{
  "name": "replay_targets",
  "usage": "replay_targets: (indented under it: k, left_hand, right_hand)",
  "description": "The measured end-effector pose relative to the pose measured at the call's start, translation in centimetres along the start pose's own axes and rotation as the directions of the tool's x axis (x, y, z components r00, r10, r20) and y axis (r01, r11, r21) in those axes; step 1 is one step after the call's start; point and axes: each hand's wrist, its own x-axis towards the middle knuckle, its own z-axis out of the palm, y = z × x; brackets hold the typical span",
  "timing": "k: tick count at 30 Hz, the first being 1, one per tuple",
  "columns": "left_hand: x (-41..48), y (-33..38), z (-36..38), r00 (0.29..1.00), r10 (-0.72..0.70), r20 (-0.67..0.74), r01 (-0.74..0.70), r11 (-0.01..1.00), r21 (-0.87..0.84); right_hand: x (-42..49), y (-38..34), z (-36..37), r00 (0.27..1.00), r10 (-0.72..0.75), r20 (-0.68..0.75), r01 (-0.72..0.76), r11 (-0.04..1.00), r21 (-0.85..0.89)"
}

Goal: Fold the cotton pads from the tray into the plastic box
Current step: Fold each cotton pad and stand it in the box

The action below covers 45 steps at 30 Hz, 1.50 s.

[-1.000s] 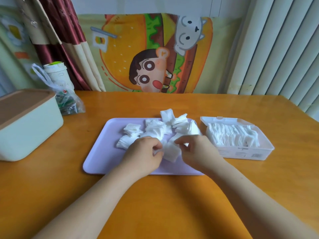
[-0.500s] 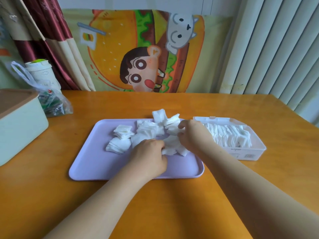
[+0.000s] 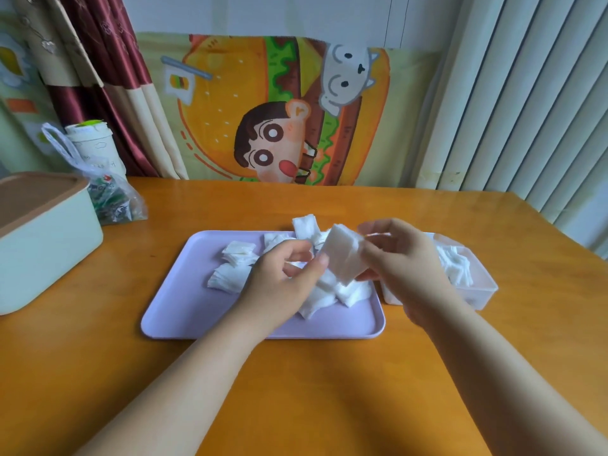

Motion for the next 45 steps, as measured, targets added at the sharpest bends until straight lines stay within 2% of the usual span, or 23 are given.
replay_targets:
  k: [1,2,4,8,10,14,21,25,29,34,45]
  left_hand:
    - [-0.1,0.2,0.2,0.997,-0.061,0.036,0.065,0.987,-0.147]
    - [-0.2,0.1,0.4,0.994,-0.089,0.066,0.102,0.971,-0.215]
    - [-0.9,-0.1,1.0,0.993,-0.080,0.083,0.097,0.968,-0.231]
    - [-1.6,-1.4,2.1,0.996,-0.079,0.031,0.084,0.956,-0.282]
    - [-1.6,-1.8,2.3,0.997,-0.074,0.018,0.076,0.941,-0.330]
    - [-1.2,-2.2,2.7,0.999,-0.050,0.002,0.049,0.946,-0.319]
    - [-0.5,-3.2,2.0,0.990,-0.098,-0.104,0.049,0.916,-0.398]
    - [-0.8,-3.2,1.0,0.996,-0.086,-0.001,0.074,0.859,-0.507]
    - [-1.8,-2.8,1.5,0.985,-0.026,0.172,0.107,0.870,-0.482]
    - [-2.1,-2.7,2.3,0.993,-0.045,0.112,0.087,0.909,-0.407]
    - [-1.9,-2.3,2.6,0.997,-0.058,0.047,0.073,0.899,-0.431]
  right_hand:
    - [-0.6,0.5,0.3,0.999,0.038,0.039,-0.041,0.997,0.068]
    - [-1.2,1.1,0.5,0.995,0.068,0.067,-0.076,0.989,0.129]
    - [-2.1,2.6,0.9,0.986,0.125,0.107,-0.148,0.961,0.234]
    - [-3.4,4.8,0.9,0.953,0.198,0.230,-0.283,0.853,0.438]
    - [-3.6,5.2,0.6,0.942,0.201,0.269,-0.312,0.822,0.476]
    - [-3.6,5.8,0.2,0.942,0.174,0.286,-0.289,0.854,0.433]
    - [-3.3,6.9,-0.1,0.960,0.255,0.117,-0.280,0.879,0.386]
    - [-3.3,7.3,-0.3,0.956,0.281,0.084,-0.290,0.861,0.418]
    - [-3.8,7.0,0.1,0.963,0.221,0.156,-0.268,0.856,0.441]
    - [-4.3,6.7,0.0,0.948,0.141,0.285,-0.254,0.876,0.411]
    - [-4.1,7.1,0.0,0.939,0.128,0.318,-0.260,0.871,0.417]
